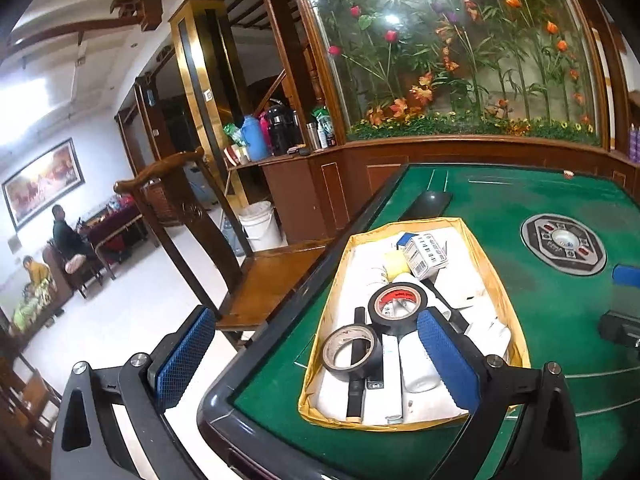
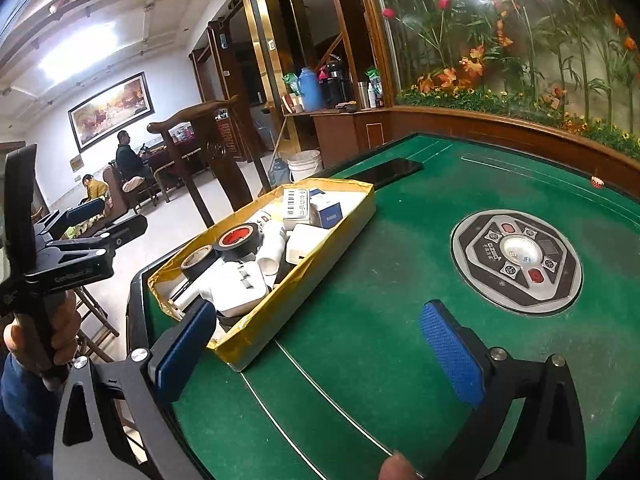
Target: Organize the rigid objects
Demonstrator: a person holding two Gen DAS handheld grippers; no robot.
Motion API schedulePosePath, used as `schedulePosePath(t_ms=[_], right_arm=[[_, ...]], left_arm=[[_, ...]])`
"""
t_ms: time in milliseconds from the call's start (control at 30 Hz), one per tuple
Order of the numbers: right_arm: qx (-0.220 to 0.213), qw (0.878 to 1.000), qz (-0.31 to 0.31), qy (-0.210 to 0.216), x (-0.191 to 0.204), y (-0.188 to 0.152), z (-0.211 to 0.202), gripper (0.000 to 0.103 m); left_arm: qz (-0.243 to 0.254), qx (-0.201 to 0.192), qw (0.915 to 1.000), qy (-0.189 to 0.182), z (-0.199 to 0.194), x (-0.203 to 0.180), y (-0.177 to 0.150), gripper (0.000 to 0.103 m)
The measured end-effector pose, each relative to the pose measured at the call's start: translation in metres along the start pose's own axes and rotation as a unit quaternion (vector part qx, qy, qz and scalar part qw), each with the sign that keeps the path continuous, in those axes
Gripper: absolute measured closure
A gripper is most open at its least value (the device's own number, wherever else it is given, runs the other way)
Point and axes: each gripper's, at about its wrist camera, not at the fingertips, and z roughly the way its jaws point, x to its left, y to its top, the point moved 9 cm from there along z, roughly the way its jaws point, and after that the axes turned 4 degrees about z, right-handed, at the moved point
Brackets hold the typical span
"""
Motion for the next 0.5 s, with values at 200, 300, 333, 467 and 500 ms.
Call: schedulePosePath(t_ms=[200, 300, 333, 467, 500], right_arm=[[0.001, 1.000, 0.010, 0.001, -0.001, 0.000, -0.001, 0.001], [0.001, 1.000, 0.009, 0.000, -0.001, 0.001, -0.001, 0.001], [0.001, 1.000, 0.009, 0.000, -0.001, 0.001, 0.000, 0.001], [0.001, 1.000, 0.009, 0.000, -0.001, 0.001, -0.001, 0.001], [0.001, 1.000, 0.010, 0.001, -0.001, 0.001, 0.000, 0.001]], left_arm=[[0.015, -0.003, 0.9995, -0.027, -0.005, -0.010, 0.001, 0.001], [0.008, 0.001, 0.9982, -0.059, -0.006, -0.015, -0.003, 0.001], [0.007, -0.002, 0.9984, -0.056, -0.007, -0.015, -0.002, 0.001], [0.020, -0.014, 0.9986, -0.047, -0.013, -0.018, -0.001, 0.001], [0.020, -0.015, 0.9985, -0.049, -0.013, -0.019, 0.000, 0.001]])
